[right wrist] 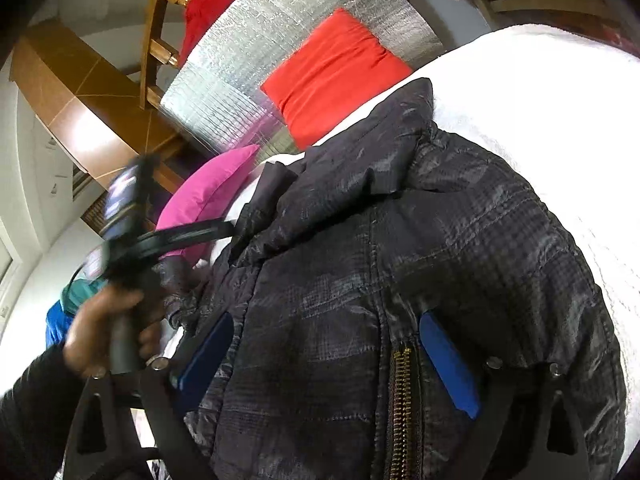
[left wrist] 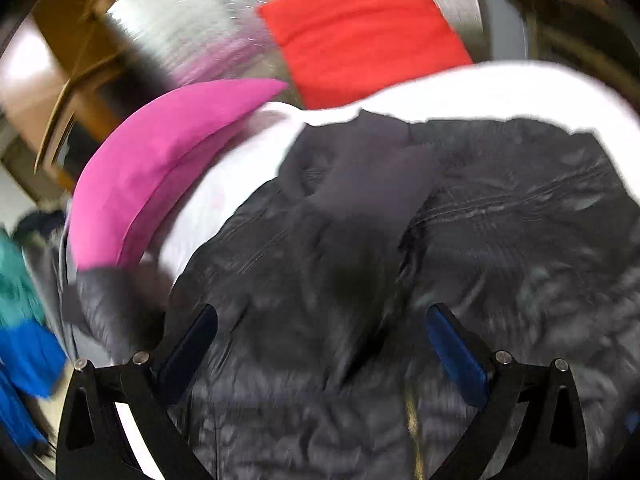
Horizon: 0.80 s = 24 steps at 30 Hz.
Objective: Fold large clothes
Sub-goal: 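Grasp the ribbed sleeve cuff with the left tool and lift it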
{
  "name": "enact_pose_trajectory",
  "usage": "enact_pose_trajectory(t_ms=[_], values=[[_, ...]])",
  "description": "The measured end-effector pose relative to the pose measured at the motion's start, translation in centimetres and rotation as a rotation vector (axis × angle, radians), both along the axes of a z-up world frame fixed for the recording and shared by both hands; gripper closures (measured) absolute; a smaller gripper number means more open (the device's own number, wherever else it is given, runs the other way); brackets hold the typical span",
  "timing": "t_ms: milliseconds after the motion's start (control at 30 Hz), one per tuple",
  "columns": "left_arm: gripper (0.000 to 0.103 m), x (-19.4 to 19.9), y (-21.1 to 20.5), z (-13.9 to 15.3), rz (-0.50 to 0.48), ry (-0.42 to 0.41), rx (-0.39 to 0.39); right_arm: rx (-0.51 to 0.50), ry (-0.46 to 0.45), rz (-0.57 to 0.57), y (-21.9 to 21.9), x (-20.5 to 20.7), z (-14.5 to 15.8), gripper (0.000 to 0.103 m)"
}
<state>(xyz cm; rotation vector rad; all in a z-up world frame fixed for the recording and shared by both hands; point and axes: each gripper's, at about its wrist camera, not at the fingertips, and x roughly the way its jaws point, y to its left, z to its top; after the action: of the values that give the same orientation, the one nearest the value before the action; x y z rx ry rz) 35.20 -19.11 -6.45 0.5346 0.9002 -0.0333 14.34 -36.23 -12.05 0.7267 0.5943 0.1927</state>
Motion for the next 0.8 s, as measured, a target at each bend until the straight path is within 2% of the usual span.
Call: enact_pose_trajectory(t_ms=[67, 100, 133, 167, 200, 233, 267, 300, 367, 467, 600, 667, 800], values=[[0.0, 2.1, -0.8, -2.3, 0.02, 0.004, 0.109, 0.0, -0.003, 0.002, 0.0, 0.0, 0.0, 0.007], [0.0, 2.6, -0.2, -2.9, 0.046, 0.0, 0.131, 0.0, -0.004, 0.003, 0.0, 0.0, 0.0, 0.007], [0.003, 2.4, 0.5, -2.9, 0.061, -0.009, 0.108, 0.0, -0.005, 0.004, 0.0, 0.0, 0.0, 0.007], [0.016, 2.5, 1.4, -2.4, 0.08, -0.022, 0.062, 0.0, -0.005, 0.005, 0.0, 0.0, 0.0, 0.007], [0.026, 2.7, 2.8, -1.8, 0.103, -0.012, -0.037, 0.0, -0.006, 0.006, 0.0, 0.1, 0.0, 0.007], [0.05, 2.4, 4.0, -1.3, 0.119, 0.005, -0.106, 0.0, -0.005, 0.007, -0.1, 0.2, -0.1, 0.007], [0.06, 2.1, 5.1, -0.8, 0.147, 0.019, -0.185, -0.003, -0.004, 0.007, -0.1, 0.2, -0.1, 0.007], [0.061, 1.4, 6.9, -0.5, 0.195, 0.023, -0.274, -0.005, -0.004, 0.007, 0.0, 0.2, -0.1, 0.007], [0.06, 0.4, 9.9, -0.4, 0.253, 0.022, -0.389, -0.006, -0.005, 0.006, -0.1, 0.1, -0.2, 0.007], [0.056, -1.1, 12.9, -1.1, 0.293, 0.049, -0.501, -0.011, -0.006, 0.006, -0.1, 0.0, -0.2, 0.007], [0.046, -2.1, 14.2, -1.5, 0.3, 0.062, -0.525, -0.02, -0.004, 0.004, 0.1, -0.1, -0.1, 0.007], [0.032, -2.2, 14.9, -1.4, 0.311, 0.07, -0.549, -0.022, -0.004, 0.003, 0.1, -0.1, -0.1, 0.007], [0.029, -0.9, 16.4, -1.6, 0.321, 0.069, -0.596, -0.03, -0.002, 0.001, 0.3, -0.1, 0.0, 0.007]])
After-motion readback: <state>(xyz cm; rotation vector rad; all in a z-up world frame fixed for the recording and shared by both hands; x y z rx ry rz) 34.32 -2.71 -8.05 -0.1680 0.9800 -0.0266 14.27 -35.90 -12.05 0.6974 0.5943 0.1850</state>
